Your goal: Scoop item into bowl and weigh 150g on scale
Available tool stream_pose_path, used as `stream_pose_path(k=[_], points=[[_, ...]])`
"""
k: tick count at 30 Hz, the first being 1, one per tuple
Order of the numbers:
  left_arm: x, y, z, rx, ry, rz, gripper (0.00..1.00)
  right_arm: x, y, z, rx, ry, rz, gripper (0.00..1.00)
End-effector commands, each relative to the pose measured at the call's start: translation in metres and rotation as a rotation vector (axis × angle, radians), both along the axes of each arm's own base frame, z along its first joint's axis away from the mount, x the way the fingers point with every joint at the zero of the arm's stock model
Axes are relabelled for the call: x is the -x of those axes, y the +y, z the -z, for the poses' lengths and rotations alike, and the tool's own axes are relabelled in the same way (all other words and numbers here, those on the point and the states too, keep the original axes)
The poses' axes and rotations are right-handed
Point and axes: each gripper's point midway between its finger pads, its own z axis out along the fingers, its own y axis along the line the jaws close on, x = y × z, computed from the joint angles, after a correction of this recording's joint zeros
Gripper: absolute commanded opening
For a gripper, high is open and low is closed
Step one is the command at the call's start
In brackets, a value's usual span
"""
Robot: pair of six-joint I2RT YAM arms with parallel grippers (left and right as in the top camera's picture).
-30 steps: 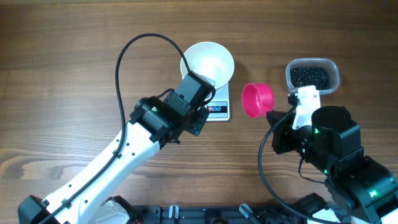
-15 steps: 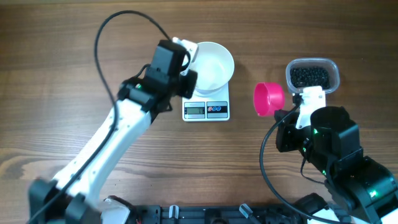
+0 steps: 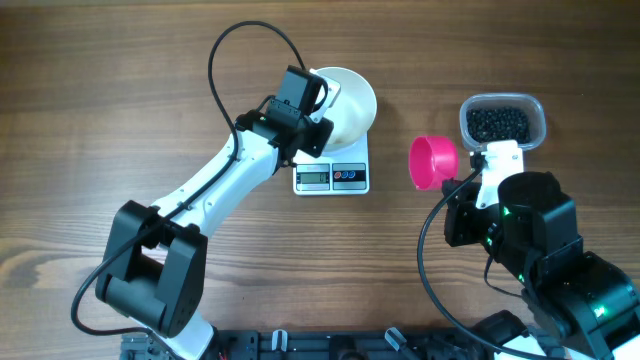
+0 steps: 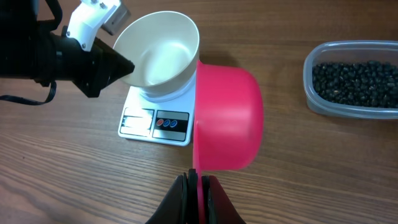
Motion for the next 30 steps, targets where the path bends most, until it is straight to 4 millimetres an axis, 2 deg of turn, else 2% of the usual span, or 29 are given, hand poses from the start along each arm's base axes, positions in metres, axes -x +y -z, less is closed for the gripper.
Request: stream_pose_path(k=[1, 8, 10, 12, 14, 15, 16, 17, 18, 21, 24, 27, 30], points=[[0.005, 0.002, 0.004, -0.013, 0.025, 0.024, 0.04, -0.002, -0.002, -0.007, 0.01, -0.025, 0.005, 0.04], [0.008, 0.004, 0.005, -0.026, 0.035, 0.02, 0.04, -0.002, -0.002, -0.007, 0.008, -0.023, 0.002, 0.04], [0.002, 0.001, -0.009, -0.002, -0.007, 0.02, 0.04, -0.002, -0.001, -0.007, 0.008, -0.023, 0.001, 0.04], [-0.01, -0.006, -0.054, 0.059, -0.112, 0.016, 0.04, -0.001, 0.0, -0.007, 0.004, -0.021, -0.004, 0.04], [-0.012, -0.01, -0.113, 0.127, -0.223, 0.026, 0.04, -0.001, -0.001, -0.006, 0.006, -0.018, -0.004, 0.04], [-0.007, -0.01, -0.132, 0.155, -0.251, 0.037, 0.04, 0.0, -0.001, -0.006, 0.008, -0.016, -0.005, 0.04], [0.008, -0.006, -0.149, 0.172, -0.256, 0.048, 0.04, 0.0, -0.001, -0.005, 0.009, -0.011, -0.004, 0.04], [0.025, 0.002, -0.155, 0.167, -0.222, 0.043, 0.04, 0.001, -0.002, -0.003, 0.013, -0.004, -0.005, 0.04], [0.045, 0.013, -0.153, 0.152, -0.161, 0.026, 0.04, 0.003, -0.002, -0.002, 0.019, 0.002, -0.007, 0.04], [0.106, 0.038, -0.131, 0.078, 0.066, 0.023, 0.04, 0.004, -0.003, -0.001, 0.025, 0.007, -0.008, 0.04], [0.145, 0.052, -0.113, -0.001, 0.217, 0.089, 0.04, 0.004, -0.003, 0.0, 0.026, 0.01, -0.009, 0.04], [0.152, 0.05, -0.112, 0.013, 0.249, 0.1, 0.04, 0.006, -0.004, 0.002, 0.031, 0.02, -0.009, 0.04], [0.139, 0.041, -0.118, 0.058, 0.199, 0.093, 0.04, 0.006, -0.004, 0.002, 0.032, 0.023, -0.009, 0.04]])
